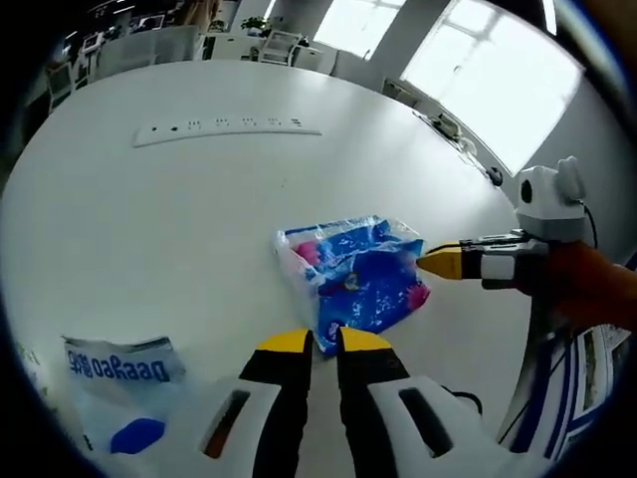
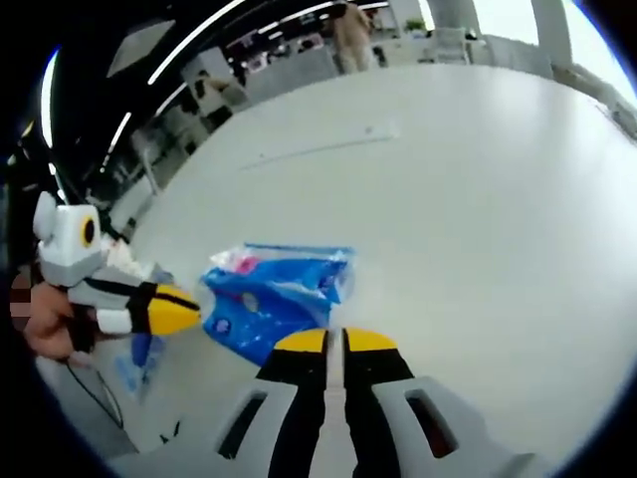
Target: Arrange the tabletop items into an orderly group along one side of the table until the central work area is clear of visible clutter.
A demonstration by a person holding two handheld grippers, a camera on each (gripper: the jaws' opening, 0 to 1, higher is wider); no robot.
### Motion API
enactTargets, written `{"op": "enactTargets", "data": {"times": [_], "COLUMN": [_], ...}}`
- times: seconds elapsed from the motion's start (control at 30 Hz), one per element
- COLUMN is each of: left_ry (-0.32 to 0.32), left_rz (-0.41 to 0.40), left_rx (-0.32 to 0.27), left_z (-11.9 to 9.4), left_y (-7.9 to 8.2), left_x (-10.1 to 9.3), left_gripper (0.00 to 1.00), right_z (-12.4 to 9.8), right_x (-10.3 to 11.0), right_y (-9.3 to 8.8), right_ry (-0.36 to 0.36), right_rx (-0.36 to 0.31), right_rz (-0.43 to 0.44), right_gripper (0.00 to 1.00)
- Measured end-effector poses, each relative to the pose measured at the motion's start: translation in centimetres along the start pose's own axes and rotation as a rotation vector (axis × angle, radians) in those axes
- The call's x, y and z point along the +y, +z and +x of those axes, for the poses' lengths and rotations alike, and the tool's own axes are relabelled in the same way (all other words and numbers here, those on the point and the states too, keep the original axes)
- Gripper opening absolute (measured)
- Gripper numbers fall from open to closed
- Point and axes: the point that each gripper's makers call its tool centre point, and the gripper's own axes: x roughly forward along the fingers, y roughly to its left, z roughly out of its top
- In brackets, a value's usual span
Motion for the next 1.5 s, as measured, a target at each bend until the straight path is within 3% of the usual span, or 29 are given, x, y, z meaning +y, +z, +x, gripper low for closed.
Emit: {"op": "enactTargets", "data": {"times": [0.23, 0.4, 0.6, 1.0, 1.2, 1.3, 1.43, 1.5], "left_ry": [-0.011, -0.009, 0.008, 0.038, 0.052, 0.057, 0.079, 0.082], "left_rz": [-0.046, 0.011, -0.011, -0.052, -0.109, -0.156, -0.147, -0.191], "left_rx": [-0.026, -0.025, -0.059, -0.135, -0.168, -0.178, -0.176, -0.188], "left_z": [-1.2, -2.8, -6.1, -11.9, -14.5, -15.5, -16.3, -16.7], "left_y": [-0.4, -1.4, -3.0, -5.3, -7.5, -8.8, -10.5, -11.1], "left_x": [0.5, 0.8, 2.6, 4.3, 4.3, 4.2, 4.3, 4.5], "left_gripper": [0.09, 0.09, 0.09, 0.10, 0.10, 0.10, 0.10, 0.10], "right_z": [-0.2, -0.7, -1.0, -2.3, -2.8, -2.8, -2.5, -2.2], "right_x": [-0.1, 0.5, 1.1, 4.3, 4.2, 4.8, 6.1, 6.9], "right_y": [0.3, 0.6, 0.6, 0.6, 0.5, 0.6, 1.0, 1.2], "right_ry": [-0.010, -0.006, -0.008, -0.006, -0.042, -0.035, -0.015, 0.000], "right_rx": [-0.006, -0.028, -0.045, -0.064, -0.064, -0.069, -0.068, -0.069], "right_rz": [-0.003, -0.037, -0.089, -0.180, -0.194, -0.198, -0.231, -0.249], "right_gripper": [0.09, 0.11, 0.11, 0.12, 0.12, 0.11, 0.11, 0.12]}}
